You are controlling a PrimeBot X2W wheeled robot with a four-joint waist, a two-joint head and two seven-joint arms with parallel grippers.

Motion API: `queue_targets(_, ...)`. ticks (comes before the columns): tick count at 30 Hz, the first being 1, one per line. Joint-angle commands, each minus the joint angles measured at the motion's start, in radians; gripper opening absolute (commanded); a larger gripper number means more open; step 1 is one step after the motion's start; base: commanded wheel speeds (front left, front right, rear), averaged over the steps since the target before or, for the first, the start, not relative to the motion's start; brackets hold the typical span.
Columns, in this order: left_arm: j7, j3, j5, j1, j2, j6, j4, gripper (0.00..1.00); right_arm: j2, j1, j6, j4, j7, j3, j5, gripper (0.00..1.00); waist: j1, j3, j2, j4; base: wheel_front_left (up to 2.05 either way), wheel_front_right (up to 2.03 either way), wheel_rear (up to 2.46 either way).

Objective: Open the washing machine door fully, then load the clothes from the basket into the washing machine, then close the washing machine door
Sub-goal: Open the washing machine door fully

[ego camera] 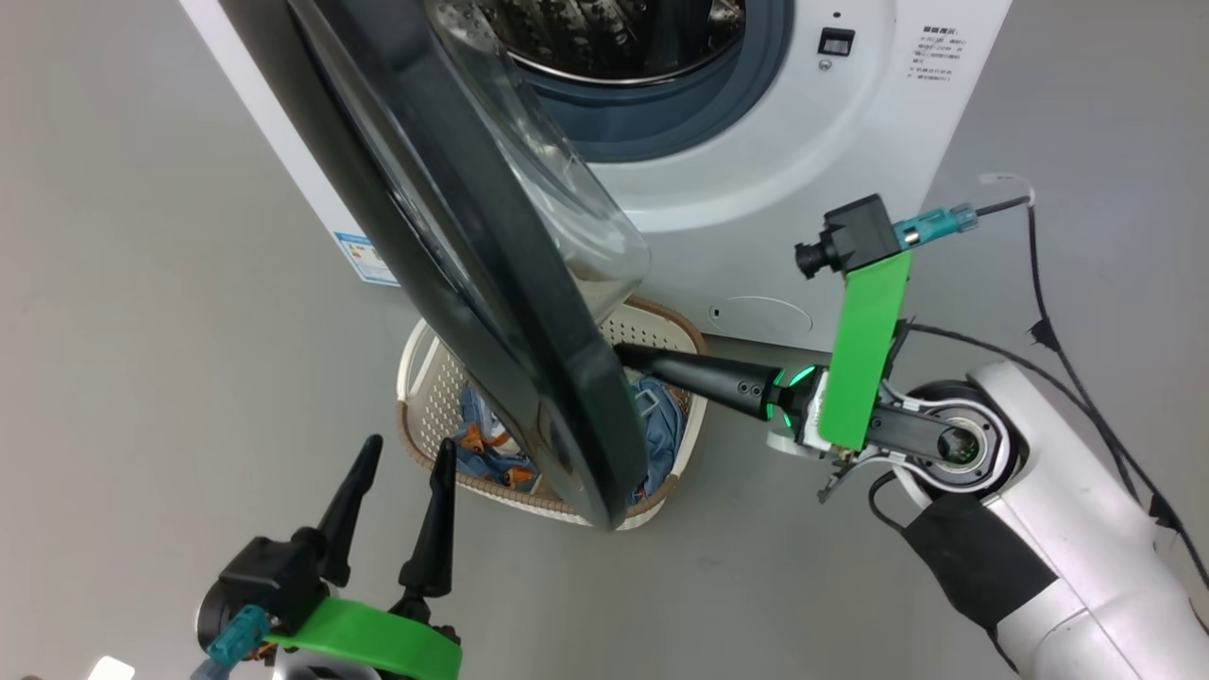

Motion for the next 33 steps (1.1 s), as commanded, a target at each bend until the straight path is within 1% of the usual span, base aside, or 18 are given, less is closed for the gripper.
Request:
queue_targets(1,-0.006,0.035,0.008,-0.002,0.017,-0.003,-0.019,1.00,0.030,0.020,0.002,-0.037,0.008,0.015,-0.005,0.00,0.0000,-0.007,0.0000,0.002,0.00,0.00,0.00)
queue_targets(9,-0.006,0.036,0.012,0.008,0.017,-0.003,-0.019,1.00,0.050,0.041,0.002,-0.041,0.011,0.019,-0.014,0.00,0.0000,-0.028,0.0000,-0.003,0.00,0.00,0.00)
queue_targets(15,-0.006,0.033,0.007,0.013,0.022,-0.003,-0.018,1.00,0.038,0.062,0.002,-0.037,-0.039,0.000,-0.039,0.00,0.0000,-0.039,0.0000,-0.021,0.00,0.00,0.00)
queue_targets(17,-0.006,0.033,0.005,0.013,0.026,-0.003,-0.017,1.00,0.031,0.072,0.002,-0.040,-0.061,-0.006,-0.048,0.35,0.0000,-0.044,0.0000,-0.030,0.00,0.00,0.00)
queue_targets(18,-0.006,0.034,0.005,0.014,0.029,-0.003,-0.016,1.00,0.026,0.078,0.002,-0.040,-0.073,-0.007,-0.053,0.44,0.0000,-0.047,0.0000,-0.035,0.00,0.00,0.00)
queue_targets(19,-0.006,0.034,0.004,0.014,0.031,-0.003,-0.015,1.00,0.020,0.085,0.002,-0.041,-0.085,-0.009,-0.058,0.58,0.0000,-0.050,0.0000,-0.039,0.00,0.00,0.00)
queue_targets(20,-0.006,0.034,0.002,0.015,0.033,-0.003,-0.015,1.00,0.014,0.092,0.002,-0.041,-0.097,-0.010,-0.062,0.95,0.0000,-0.053,0.0000,-0.045,0.00,0.00,0.00)
queue_targets(21,-0.006,0.034,0.002,0.016,0.036,-0.003,-0.014,1.00,0.008,0.100,0.002,-0.040,-0.110,-0.011,-0.065,1.00,0.0000,-0.057,0.0000,-0.051,0.00,0.00,0.00)
queue_targets(22,-0.006,0.034,0.002,0.016,0.036,-0.003,-0.014,1.00,0.008,0.100,0.002,-0.040,-0.110,-0.011,-0.065,1.00,0.0000,-0.057,0.0000,-0.051,0.00,0.00,0.00)
queue_targets(33,-0.006,0.052,-0.006,0.046,0.067,-0.003,-0.017,1.00,-0.061,0.194,0.002,-0.031,-0.243,-0.008,-0.081,1.00,0.0000,-0.092,0.0000,-0.122,0.00,0.00,0.00)
